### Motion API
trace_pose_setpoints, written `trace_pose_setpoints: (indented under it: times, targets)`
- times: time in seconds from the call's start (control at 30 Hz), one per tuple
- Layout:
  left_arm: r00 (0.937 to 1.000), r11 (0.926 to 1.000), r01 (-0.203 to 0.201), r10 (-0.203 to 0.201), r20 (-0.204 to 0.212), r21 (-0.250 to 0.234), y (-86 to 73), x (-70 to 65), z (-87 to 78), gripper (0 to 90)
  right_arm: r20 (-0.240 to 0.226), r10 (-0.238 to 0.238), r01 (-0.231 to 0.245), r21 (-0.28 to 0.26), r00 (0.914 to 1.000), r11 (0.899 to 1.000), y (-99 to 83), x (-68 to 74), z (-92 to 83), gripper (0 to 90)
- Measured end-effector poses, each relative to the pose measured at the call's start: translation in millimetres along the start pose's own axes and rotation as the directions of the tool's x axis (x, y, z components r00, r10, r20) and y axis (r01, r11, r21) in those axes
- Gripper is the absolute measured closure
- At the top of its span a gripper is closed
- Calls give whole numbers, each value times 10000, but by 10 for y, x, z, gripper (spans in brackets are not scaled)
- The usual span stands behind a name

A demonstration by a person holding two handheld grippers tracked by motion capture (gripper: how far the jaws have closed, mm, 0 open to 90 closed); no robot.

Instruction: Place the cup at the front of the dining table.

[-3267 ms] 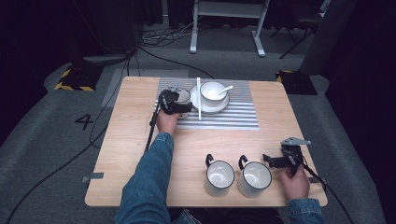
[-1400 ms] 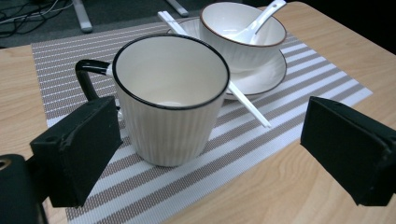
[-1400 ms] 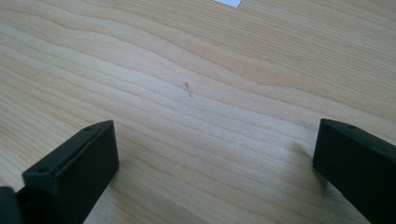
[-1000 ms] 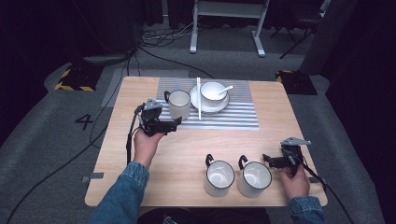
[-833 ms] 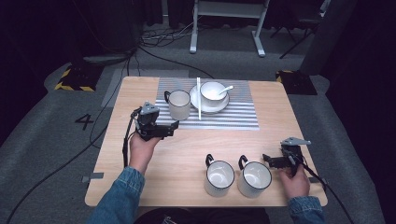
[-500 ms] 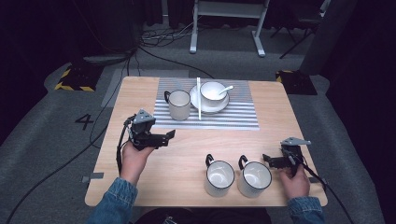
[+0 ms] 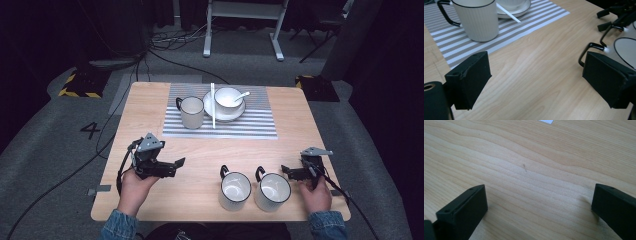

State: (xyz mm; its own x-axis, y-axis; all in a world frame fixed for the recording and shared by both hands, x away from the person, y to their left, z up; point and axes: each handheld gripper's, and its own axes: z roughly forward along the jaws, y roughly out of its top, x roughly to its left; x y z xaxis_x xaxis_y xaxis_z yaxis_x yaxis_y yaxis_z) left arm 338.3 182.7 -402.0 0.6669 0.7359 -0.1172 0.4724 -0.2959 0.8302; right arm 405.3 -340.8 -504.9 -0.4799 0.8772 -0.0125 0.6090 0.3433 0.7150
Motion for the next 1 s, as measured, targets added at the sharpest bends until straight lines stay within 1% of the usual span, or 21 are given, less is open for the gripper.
trace_pose_setpoints:
  times: [0.07, 0.1, 0.13, 0.27, 0.37, 0.43, 0.47, 0.53, 0.57, 0.6, 0.67, 0.7, 0.8, 0.9, 1.0]
  targets:
    - [10000, 9999, -51, 52, 78, -135, -65, -35, -18, 81, -2, 5, -5, 1, 10000, 10000, 0, 0, 0, 2]
    - [9998, 9999, -146, 147, 116, -68, -88, -47, -36, 82, 3, -5, 5, 2, 10000, 10000, 0, -1, 0, 2]
    - [9999, 9999, -108, 109, 85, -104, -114, -67, -44, 83, -5, 0, 0, 0, 10000, 10000, 0, 0, 0, 2]
    - [9993, 9992, -386, 386, -9, -43, -186, -138, -92, 85, 2, -1, 1, 2, 10000, 10000, 0, 0, 0, 2]
    - [9990, 9990, -447, 447, -1, -49, -258, -202, -109, 87, -3, -7, 7, 0, 10000, 10000, 0, 0, 0, 2]
    - [9987, 9987, -506, 505, 89, 82, -313, -234, -111, 89, -4, -3, 3, 1, 10000, 10000, 0, 0, 0, 2]
    - [9985, 9985, -539, 539, 104, 34, -368, -260, -114, 89, -8, 3, -3, -2, 10000, 10000, 0, 0, 0, 2]
    - [9975, 9981, -609, 610, 349, -32, -462, -291, -117, 89, -7, -6, 6, -1, 10000, 10000, -1, 1, 0, 2]
    - [9967, 9974, -717, 716, 380, 12, -501, -290, -117, 89, -6, -50, 49, -13, 10000, 10000, -2, -2, 0, 2]
    - [9968, 9974, -715, 712, 349, 58, -538, -291, -119, 89, -11, -37, 37, -9, 10000, 10000, -2, -1, 0, 2]
    - [9976, 9982, -595, 592, 369, 58, -604, -288, -121, 89, -11, -33, 33, -10, 10000, 10000, -2, 0, 0, 2]
    - [9973, 9977, -667, 664, 309, 89, -628, -278, -126, 89, -12, -34, 34, -10, 10000, 10000, -2, 0, 0, 2]
    - [9981, 9982, -582, 579, 193, 167, -705, -265, -107, 89, -10, -34, 34, -8, 10000, 10000, -1, -1, 0, 2]
    - [9983, 9968, -572, 563, 175, 553, -771, -249, -69, 89, -9, -36, 36, -6, 10000, 10000, -1, -1, 0, 2]
    - [9989, 9947, -420, 397, 265, 934, -831, -217, -29, 89, -10, -33, 33, -5, 10000, 10000, -1, -1, 0, 2]
